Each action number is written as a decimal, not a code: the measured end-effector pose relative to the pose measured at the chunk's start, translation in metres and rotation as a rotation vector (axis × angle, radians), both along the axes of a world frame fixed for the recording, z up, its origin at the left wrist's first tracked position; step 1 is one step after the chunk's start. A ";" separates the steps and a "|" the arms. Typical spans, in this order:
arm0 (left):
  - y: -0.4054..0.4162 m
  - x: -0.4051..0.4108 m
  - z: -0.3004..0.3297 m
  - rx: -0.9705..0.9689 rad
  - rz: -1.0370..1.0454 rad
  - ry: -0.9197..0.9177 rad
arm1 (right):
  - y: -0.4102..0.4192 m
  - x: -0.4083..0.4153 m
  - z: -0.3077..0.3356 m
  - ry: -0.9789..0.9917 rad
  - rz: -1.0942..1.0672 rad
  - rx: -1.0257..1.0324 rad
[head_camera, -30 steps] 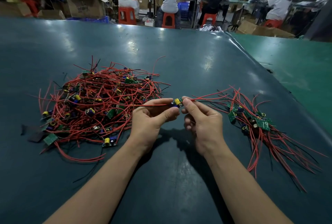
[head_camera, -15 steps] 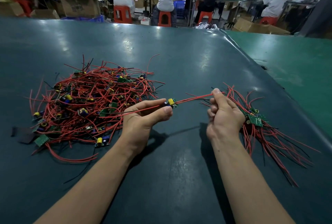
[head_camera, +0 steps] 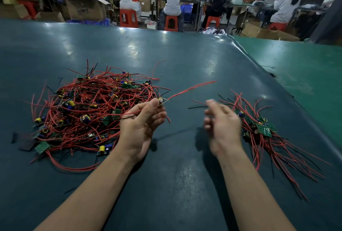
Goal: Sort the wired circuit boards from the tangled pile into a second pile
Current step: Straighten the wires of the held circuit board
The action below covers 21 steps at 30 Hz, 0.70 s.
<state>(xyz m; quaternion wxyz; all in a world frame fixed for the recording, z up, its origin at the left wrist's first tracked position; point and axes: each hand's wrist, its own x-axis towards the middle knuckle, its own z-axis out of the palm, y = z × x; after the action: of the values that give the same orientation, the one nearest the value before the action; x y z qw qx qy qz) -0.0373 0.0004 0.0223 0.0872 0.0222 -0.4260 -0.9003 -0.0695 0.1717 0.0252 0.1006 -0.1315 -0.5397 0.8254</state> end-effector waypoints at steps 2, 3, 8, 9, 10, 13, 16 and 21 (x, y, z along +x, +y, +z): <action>0.002 0.001 0.000 -0.016 -0.036 -0.016 | -0.015 0.009 -0.001 0.025 0.316 0.162; 0.004 0.002 0.000 -0.045 -0.049 -0.027 | -0.020 0.012 -0.002 0.064 0.449 0.167; 0.010 -0.001 -0.007 -0.211 0.000 -0.042 | -0.026 0.017 -0.002 0.193 0.530 0.065; 0.012 0.000 -0.008 -0.229 -0.007 -0.028 | -0.026 0.017 -0.002 0.184 0.487 0.079; 0.012 0.000 -0.009 -0.240 -0.026 -0.011 | -0.026 0.016 -0.001 0.174 0.454 0.084; 0.012 0.002 -0.009 -0.293 -0.036 0.032 | -0.026 0.014 -0.003 0.167 0.418 0.041; 0.010 0.002 -0.010 -0.314 -0.032 0.041 | -0.026 0.012 -0.002 0.184 0.369 0.059; 0.008 0.004 -0.009 -0.292 -0.056 0.056 | -0.007 -0.001 0.004 0.120 0.074 -0.122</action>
<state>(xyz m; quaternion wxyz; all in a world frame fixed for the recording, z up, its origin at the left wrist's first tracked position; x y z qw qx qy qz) -0.0333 0.0089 0.0135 0.0761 -0.0275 -0.5501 -0.8312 -0.0707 0.1645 0.0291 0.0938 -0.0676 -0.4859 0.8663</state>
